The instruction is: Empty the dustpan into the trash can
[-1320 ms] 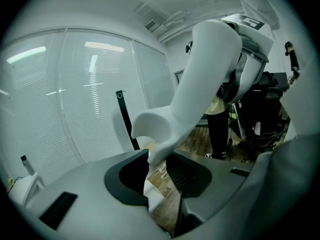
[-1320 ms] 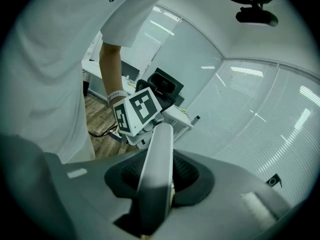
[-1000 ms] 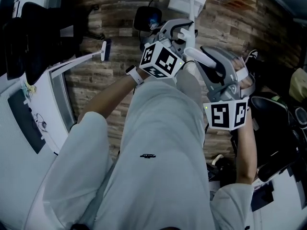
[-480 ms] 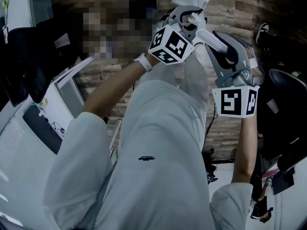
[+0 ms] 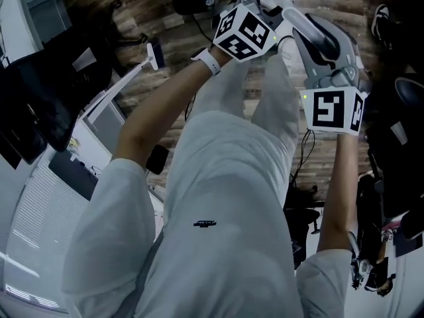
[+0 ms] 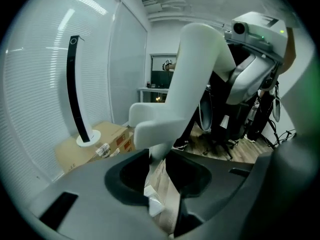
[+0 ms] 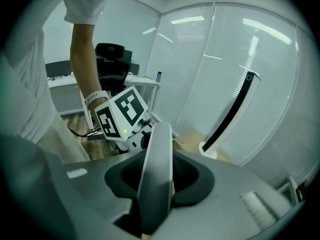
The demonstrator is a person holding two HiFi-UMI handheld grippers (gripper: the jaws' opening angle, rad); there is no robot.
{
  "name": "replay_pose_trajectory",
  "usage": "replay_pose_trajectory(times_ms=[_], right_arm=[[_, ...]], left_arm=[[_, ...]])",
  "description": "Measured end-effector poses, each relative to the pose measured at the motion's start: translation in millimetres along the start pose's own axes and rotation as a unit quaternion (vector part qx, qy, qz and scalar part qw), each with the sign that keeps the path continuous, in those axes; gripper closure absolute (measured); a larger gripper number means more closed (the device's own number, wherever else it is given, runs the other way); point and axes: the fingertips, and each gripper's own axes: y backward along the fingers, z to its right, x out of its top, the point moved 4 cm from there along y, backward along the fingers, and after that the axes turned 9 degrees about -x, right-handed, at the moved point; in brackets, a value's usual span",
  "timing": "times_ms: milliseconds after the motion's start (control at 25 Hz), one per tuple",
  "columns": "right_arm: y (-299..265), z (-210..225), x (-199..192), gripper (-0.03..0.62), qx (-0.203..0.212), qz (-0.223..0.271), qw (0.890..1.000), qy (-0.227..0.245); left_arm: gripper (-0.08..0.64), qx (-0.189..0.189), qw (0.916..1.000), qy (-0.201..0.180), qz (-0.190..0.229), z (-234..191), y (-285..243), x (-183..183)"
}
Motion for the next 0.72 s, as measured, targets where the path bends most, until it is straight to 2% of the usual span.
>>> replay_pose_trajectory(times_ms=[160, 320, 480, 640, 720], right_arm=[[-15.1, 1.2, -12.9, 0.463, -0.006, -0.004, 1.000, -0.016], [-29.0, -3.5, -24.5, 0.466, -0.044, -0.025, 0.999, 0.010], [-36.3, -8.2, -35.7, 0.468, -0.025, -0.029, 0.999, -0.009], [-39.6, -14.2, -47.9, 0.468, -0.021, -0.041, 0.999, 0.002], [-39.6, -18.7, -53.4, 0.468, -0.021, -0.045, 0.999, 0.006]], left_arm=[[0.453, -0.005, 0.9998, 0.017, -0.003, -4.5, -16.2, -13.3], [0.454, -0.006, 0.9992, 0.039, -0.005, -8.4, -23.4, -26.1], [0.453, -0.011, 0.9984, 0.052, -0.017, -5.6, -30.8, -39.4], [0.457, -0.008, 0.9987, 0.038, -0.032, 0.4, -37.9, -50.1], [0.454, -0.012, 0.9983, 0.044, -0.035, 4.5, -40.5, -56.1]])
